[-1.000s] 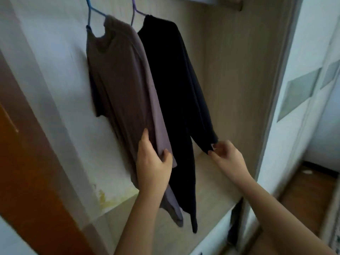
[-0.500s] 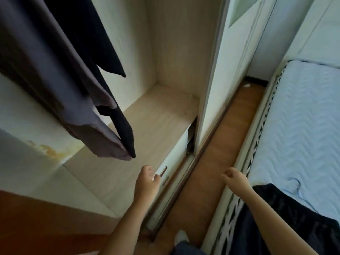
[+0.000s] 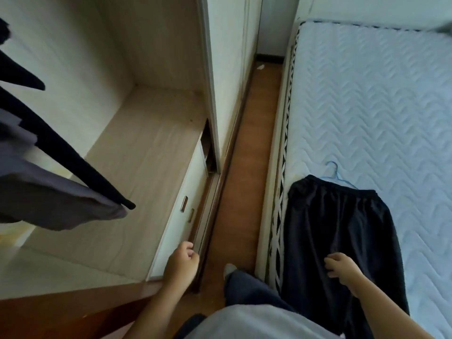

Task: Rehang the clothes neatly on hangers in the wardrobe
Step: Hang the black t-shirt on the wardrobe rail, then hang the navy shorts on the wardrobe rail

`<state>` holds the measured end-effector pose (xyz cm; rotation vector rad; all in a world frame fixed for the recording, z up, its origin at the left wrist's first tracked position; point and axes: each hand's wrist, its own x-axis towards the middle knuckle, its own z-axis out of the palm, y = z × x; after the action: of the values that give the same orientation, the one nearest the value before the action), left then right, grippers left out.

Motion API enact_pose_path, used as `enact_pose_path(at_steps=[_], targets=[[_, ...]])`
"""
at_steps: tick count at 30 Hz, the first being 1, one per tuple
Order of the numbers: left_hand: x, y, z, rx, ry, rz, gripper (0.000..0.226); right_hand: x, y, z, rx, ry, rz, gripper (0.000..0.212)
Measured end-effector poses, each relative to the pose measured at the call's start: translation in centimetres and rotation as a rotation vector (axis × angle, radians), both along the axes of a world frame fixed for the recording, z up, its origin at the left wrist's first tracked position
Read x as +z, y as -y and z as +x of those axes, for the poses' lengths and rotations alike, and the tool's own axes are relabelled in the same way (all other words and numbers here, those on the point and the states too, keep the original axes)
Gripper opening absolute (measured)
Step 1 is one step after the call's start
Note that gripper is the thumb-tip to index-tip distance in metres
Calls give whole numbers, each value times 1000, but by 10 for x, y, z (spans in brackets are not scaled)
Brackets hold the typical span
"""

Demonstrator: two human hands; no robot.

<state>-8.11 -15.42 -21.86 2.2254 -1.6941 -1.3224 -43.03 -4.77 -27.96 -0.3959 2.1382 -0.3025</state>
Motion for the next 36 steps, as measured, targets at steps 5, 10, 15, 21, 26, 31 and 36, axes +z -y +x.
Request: enact_pose_path(at_steps=[5, 10, 15, 21, 26, 31, 36], targets=[[-19, -36, 22, -173, 12, 26, 30, 3, -76, 44, -198, -28, -64, 29], [-46, -80, 58, -377, 10, 104, 27, 19, -176, 128, -446, 72, -94, 17], [-74, -134, 90, -393, 48, 210, 17, 41, -286, 167, -540, 59, 14, 11], [-84, -174, 73, -432, 62, 308, 18, 40, -395, 186, -829, 17, -11, 21], [-74, -209, 17, -449, 41, 306, 25, 24, -477, 197, -1065, 30, -50, 20], [-75, -276, -68, -549, 101, 261, 28, 17, -583, 176, -1197, 28, -86, 16], [-75, -401, -188, -663, 48, 319, 25, 25, -709, 139, -1358, -2, -72, 15]])
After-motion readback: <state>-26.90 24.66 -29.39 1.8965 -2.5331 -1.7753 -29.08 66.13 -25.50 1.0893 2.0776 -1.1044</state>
